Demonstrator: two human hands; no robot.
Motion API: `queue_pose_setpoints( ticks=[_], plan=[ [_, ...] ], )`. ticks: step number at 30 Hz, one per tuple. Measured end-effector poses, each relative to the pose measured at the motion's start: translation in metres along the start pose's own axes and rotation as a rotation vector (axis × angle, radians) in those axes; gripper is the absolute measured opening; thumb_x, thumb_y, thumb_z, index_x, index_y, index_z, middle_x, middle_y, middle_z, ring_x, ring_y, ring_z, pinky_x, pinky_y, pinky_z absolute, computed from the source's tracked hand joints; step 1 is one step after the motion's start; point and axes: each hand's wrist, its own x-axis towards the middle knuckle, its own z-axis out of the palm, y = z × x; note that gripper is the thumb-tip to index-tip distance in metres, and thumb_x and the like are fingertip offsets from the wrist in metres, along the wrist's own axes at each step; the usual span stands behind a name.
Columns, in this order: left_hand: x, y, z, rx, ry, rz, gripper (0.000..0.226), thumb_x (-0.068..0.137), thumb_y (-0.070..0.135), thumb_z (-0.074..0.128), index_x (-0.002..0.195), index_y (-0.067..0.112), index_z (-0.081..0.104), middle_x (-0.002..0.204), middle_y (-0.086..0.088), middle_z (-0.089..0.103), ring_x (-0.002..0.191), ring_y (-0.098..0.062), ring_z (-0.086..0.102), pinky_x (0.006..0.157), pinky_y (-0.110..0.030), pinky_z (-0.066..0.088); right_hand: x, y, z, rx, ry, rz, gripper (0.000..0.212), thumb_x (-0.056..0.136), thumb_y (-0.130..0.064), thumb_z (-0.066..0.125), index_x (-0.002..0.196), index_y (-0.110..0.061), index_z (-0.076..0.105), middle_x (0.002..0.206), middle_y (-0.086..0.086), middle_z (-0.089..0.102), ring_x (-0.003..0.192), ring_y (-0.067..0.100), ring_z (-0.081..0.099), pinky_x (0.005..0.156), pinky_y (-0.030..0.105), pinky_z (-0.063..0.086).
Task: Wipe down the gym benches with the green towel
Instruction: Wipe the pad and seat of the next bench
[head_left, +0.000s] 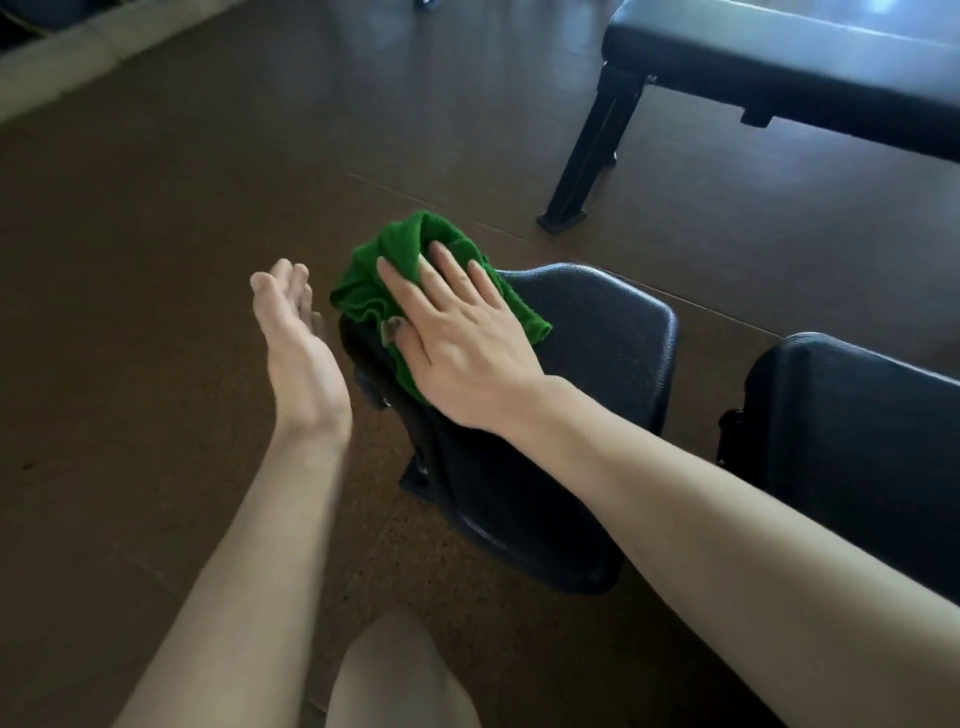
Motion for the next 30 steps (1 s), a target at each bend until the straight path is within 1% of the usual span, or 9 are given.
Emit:
queue_pose_setpoints(
  ticks=[5,8,10,11,13,17,22,26,30],
  plan=[
    [-0.011,0.011,0.0,-0.067,0.184,-0.083,0.058,0.111,0.046,0.018,0.162,0.019,0.03,0.165,0.002,0.036,0.15,-0.008,0.033,0.111,-0.018,0.027,-0.01,-0.03,0.009,-0.134,-0.08,-0.209,0.06,0.105,-0.035,0.042,0.163,-0.027,0.029,0.172,0.002,0.023,0.162,0.028,0.006,0.13,0.05,0.004],
    [-0.017,0.015,0.008,-0.03,0.225,-0.084,0.053,0.112,0.041,0.025,0.157,0.016,0.037,0.148,0.009,0.046,0.122,0.002,0.051,0.069,0.006,0.038,0.018,-0.034,0.009,-0.217,-0.109,-0.255,0.051,0.105,-0.04,0.043,0.156,-0.032,0.042,0.163,-0.003,0.039,0.16,0.025,0.015,0.13,0.048,0.007],
    [-0.021,0.012,0.012,0.055,0.216,-0.046,0.053,0.111,0.043,0.028,0.156,0.017,0.038,0.153,0.006,0.043,0.13,-0.001,0.046,0.089,0.002,0.041,0.039,-0.029,0.005,-0.148,-0.081,-0.201,0.042,0.106,-0.044,0.04,0.145,-0.032,0.053,0.15,-0.006,0.053,0.153,0.02,0.03,0.127,0.043,0.014],
    [-0.022,0.009,0.015,0.147,0.194,0.0,0.056,0.11,0.045,0.028,0.158,0.018,0.036,0.159,0.002,0.039,0.14,-0.006,0.04,0.109,-0.01,0.036,0.047,-0.023,0.002,-0.102,-0.055,-0.145,0.042,0.107,-0.045,0.038,0.143,-0.031,0.055,0.148,-0.006,0.055,0.15,0.019,0.035,0.125,0.04,0.018],
    [-0.025,0.007,0.026,0.35,0.118,0.067,0.06,0.11,0.047,0.025,0.162,0.018,0.028,0.167,-0.004,0.028,0.152,-0.015,0.027,0.123,-0.029,0.022,0.05,-0.001,-0.005,-0.01,-0.016,0.003,0.044,0.108,-0.045,0.037,0.147,-0.03,0.051,0.15,-0.004,0.055,0.145,0.02,0.042,0.12,0.037,0.026],
    [-0.035,-0.003,0.055,0.892,0.042,0.161,0.066,0.106,0.05,0.021,0.16,0.013,0.029,0.167,-0.011,0.027,0.155,-0.027,0.018,0.126,-0.044,0.015,0.012,0.058,-0.014,-0.036,0.024,0.22,0.048,0.11,-0.044,0.031,0.151,-0.023,0.044,0.146,0.002,0.058,0.141,0.026,0.045,0.12,0.037,0.024],
    [-0.038,-0.014,0.056,1.199,0.09,0.268,0.062,0.103,0.045,0.041,0.152,0.008,0.035,0.158,-0.019,0.037,0.144,-0.043,0.031,0.116,-0.054,0.031,-0.052,0.064,-0.02,0.039,0.043,0.373,0.056,0.112,-0.041,0.029,0.165,-0.025,0.023,0.171,0.007,0.026,0.161,0.024,0.009,0.131,0.04,0.002],
    [-0.036,-0.014,0.059,1.231,0.091,0.277,0.063,0.103,0.045,0.04,0.152,0.008,0.034,0.158,-0.02,0.036,0.145,-0.043,0.03,0.116,-0.055,0.031,-0.091,0.046,-0.015,0.008,0.227,0.408,0.05,0.107,-0.029,0.045,0.155,-0.015,0.046,0.149,0.009,0.055,0.144,0.032,0.043,0.122,0.047,0.031],
    [-0.035,-0.018,0.057,1.231,0.116,0.338,0.065,0.099,0.045,0.04,0.149,0.004,0.038,0.153,-0.025,0.041,0.14,-0.047,0.036,0.115,-0.055,0.03,-0.087,0.045,-0.032,0.09,0.279,0.418,0.038,0.098,-0.013,0.059,0.136,-0.011,0.062,0.122,0.007,0.066,0.109,0.031,0.055,0.089,0.047,0.052]
  ],
)
